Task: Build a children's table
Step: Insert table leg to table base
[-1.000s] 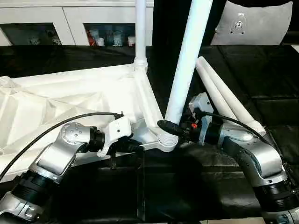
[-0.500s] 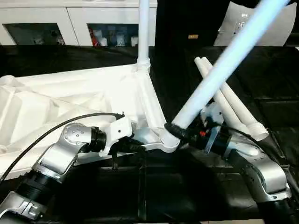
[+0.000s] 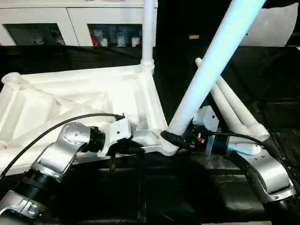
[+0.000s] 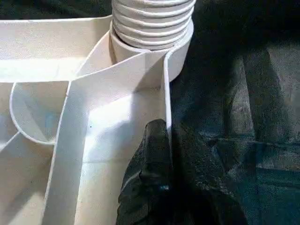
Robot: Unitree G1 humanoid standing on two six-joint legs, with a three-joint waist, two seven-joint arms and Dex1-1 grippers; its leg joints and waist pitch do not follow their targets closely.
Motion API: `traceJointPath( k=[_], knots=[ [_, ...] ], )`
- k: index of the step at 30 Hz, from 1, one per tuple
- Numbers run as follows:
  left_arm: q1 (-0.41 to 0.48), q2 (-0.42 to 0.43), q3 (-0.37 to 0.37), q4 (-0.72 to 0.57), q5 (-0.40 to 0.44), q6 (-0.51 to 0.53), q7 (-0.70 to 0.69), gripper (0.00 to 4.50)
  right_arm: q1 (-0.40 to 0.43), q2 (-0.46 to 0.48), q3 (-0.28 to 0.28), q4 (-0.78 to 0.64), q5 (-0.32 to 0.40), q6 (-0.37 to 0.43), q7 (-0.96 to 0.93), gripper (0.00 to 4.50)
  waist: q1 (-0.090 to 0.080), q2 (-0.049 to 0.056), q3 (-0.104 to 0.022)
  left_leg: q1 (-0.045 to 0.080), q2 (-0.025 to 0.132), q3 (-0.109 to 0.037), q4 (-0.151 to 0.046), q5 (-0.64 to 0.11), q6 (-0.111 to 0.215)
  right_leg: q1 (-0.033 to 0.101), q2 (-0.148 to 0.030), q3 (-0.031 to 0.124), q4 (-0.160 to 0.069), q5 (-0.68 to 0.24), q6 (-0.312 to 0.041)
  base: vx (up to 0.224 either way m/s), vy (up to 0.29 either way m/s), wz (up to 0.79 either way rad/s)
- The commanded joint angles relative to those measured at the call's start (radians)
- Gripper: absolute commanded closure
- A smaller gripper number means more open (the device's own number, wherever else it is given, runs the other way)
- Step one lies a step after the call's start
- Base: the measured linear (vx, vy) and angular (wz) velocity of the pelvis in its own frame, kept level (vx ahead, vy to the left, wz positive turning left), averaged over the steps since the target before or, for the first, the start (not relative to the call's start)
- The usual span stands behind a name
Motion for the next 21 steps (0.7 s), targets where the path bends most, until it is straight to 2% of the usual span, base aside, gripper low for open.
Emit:
traceJointPath(
  k=[1, 2, 4, 5, 6, 7, 8, 9, 10, 13, 15, 16, 18, 19, 20, 21],
  knots=[
    [-0.038, 0.019, -0.008, 0.035, 0.037, -0.025, -0.008, 4.5, 0.096, -0.023, 0.127, 0.049, -0.002, 0.115, 0.088, 2.61, -0.009, 0.005, -0.032, 0.037, 0.069, -0.033, -0.079, -0.263, 0.005, 0.005, -0.114, 0.057, -0.099, -0.19, -0.175, 0.0, 0.0, 0.0],
    [-0.04, 0.019, -0.008, 0.038, 0.037, -0.026, -0.009, 4.5, 0.098, -0.023, 0.128, 0.047, 0.0, 0.117, 0.09, 2.61, -0.009, 0.003, -0.036, 0.04, 0.069, -0.033, -0.08, -0.259, 0.004, 0.008, -0.113, 0.056, -0.097, -0.17, -0.173, 0.0, 0.0, 0.0],
    [-0.071, 0.017, -0.014, 0.076, 0.042, -0.045, -0.029, 4.5, 0.126, -0.024, 0.158, 0.014, 0.003, 0.127, 0.103, 2.61, -0.009, 0.006, -0.029, 0.039, 0.068, -0.033, -0.082, -0.257, 0.006, 0.005, -0.112, 0.057, -0.099, -0.148, -0.17, 0.0, 0.0, 0.0],
    [-0.078, 0.016, -0.015, 0.085, 0.042, -0.048, -0.032, 4.5, 0.13, -0.024, 0.163, 0.008, 0.003, 0.129, 0.104, 2.61, -0.008, 0.005, -0.032, 0.041, 0.069, -0.033, -0.082, -0.253, 0.007, 0.007, -0.113, 0.057, -0.098, -0.136, -0.169, 0.0, 0.0, 0.0],
    [-0.097, 0.015, -0.017, 0.108, 0.048, -0.059, -0.04, 4.5, 0.138, -0.022, 0.176, -0.006, 0.003, 0.132, 0.103, 2.61, -0.008, 0.005, -0.033, 0.04, 0.069, -0.033, -0.083, -0.229, 0.012, 0.01, -0.113, 0.054, -0.095, -0.08, -0.172, 0.0, 0.0, 0.0],
    [-0.11, 0.014, -0.019, 0.125, 0.053, -0.068, -0.044, 4.5, 0.142, -0.019, 0.183, -0.014, 0.004, 0.136, 0.101, 2.61, -0.008, 0.005, -0.033, 0.04, 0.068, -0.033, -0.083, -0.22, 0.015, 0.011, -0.112, 0.054, -0.094, -0.061, -0.172, 0.0, 0.0, 0.0],
    [-0.123, 0.014, -0.021, 0.144, 0.058, -0.077, -0.048, 4.5, 0.145, -0.016, 0.19, -0.022, 0.005, 0.141, 0.097, 2.61, -0.008, 0.01, -0.033, 0.04, 0.068, -0.035, -0.083, -0.204, 0.02, 0.013, -0.112, 0.052, -0.091, -0.023, -0.177, 0.0, 0.0, 0.0],
    [-0.131, 0.015, -0.021, 0.155, 0.062, -0.083, -0.051, 4.5, 0.147, -0.013, 0.194, -0.027, 0.006, 0.144, 0.095, 2.61, -0.01, 0.006, -0.033, 0.038, 0.069, -0.034, -0.084, -0.198, 0.023, 0.016, -0.113, 0.051, -0.09, 0.003, -0.18, 0.0, 0.0, 0.0],
    [-0.142, 0.016, -0.021, 0.172, 0.068, -0.092, -0.053, 4.5, 0.148, -0.008, 0.201, -0.029, 0.0, 0.142, 0.089, 2.61, -0.009, 0.01, -0.033, 0.039, 0.07, -0.036, -0.085, -0.196, 0.022, 0.017, -0.114, 0.05, -0.089, 0.012, -0.182, 0.0, 0.0, 0.0],
    [-0.155, 0.02, -0.016, 0.2, 0.077, -0.104, -0.055, 4.5, 0.147, 0.004, 0.206, -0.027, -0.01, 0.136, 0.068, 2.61, -0.012, 0.009, -0.031, 0.039, 0.071, -0.035, -0.087, -0.205, 0.022, 0.019, -0.117, 0.049, -0.091, 0.016, -0.19, 0.0, 0.0, 0.0],
    [-0.153, 0.026, -0.01, 0.209, 0.076, -0.108, -0.057, 4.5, 0.144, 0.016, 0.2, -0.024, -0.015, 0.137, 0.05, 2.61, -0.017, 0.009, -0.02, 0.04, 0.071, -0.035, -0.097, -0.265, 0.003, 0.015, -0.12, 0.051, -0.101, -0.088, -0.191, 0.0, 0.0, 0.0],
    [-0.148, 0.031, -0.008, 0.209, 0.075, -0.109, -0.057, 4.5, 0.142, 0.022, 0.195, -0.021, -0.016, 0.137, 0.043, 2.61, -0.019, 0.004, -0.017, 0.042, 0.072, -0.035, -0.099, -0.287, -0.003, 0.014, -0.121, 0.052, -0.106, -0.135, -0.188, 0.0, 0.0, 0.0],
    [-0.135, 0.043, -0.001, 0.208, 0.069, -0.106, -0.06, 4.5, 0.136, 0.036, 0.184, -0.012, -0.02, 0.14, 0.033, 2.61, -0.02, 0.005, -0.007, 0.051, 0.074, -0.039, -0.107, -0.368, -0.029, 0.007, -0.131, 0.061, -0.12, -0.332, -0.17, 0.0, 0.0, 0.0],
    [-0.131, 0.047, 0.002, 0.206, 0.068, -0.106, -0.06, 4.5, 0.134, 0.039, 0.181, -0.009, -0.02, 0.141, 0.031, 2.61, -0.02, 0.005, -0.003, 0.053, 0.074, -0.039, -0.109, -0.387, -0.034, 0.004, -0.132, 0.064, -0.126, -0.38, -0.163, 0.0, 0.0, 0.0],
    [-0.126, 0.051, 0.006, 0.206, 0.067, -0.104, -0.058, 4.5, 0.129, 0.044, 0.178, -0.002, -0.023, 0.14, 0.029, 2.61, -0.022, -0.004, -0.003, 0.056, 0.076, -0.041, -0.109, -0.399, -0.041, 0.002, -0.135, 0.069, -0.131, -0.429, -0.151, 0.0, 0.0, 0.0],
    [-0.123, 0.052, 0.01, 0.208, 0.067, -0.105, -0.058, 4.5, 0.125, 0.048, 0.176, 0.005, -0.026, 0.138, 0.027, 2.61, -0.022, -0.001, 0.0, 0.056, 0.076, -0.043, -0.114, -0.401, -0.043, 0.002, -0.135, 0.069, -0.132, -0.449, -0.144, 0.0, 0.0, 0.0]
  ],
)
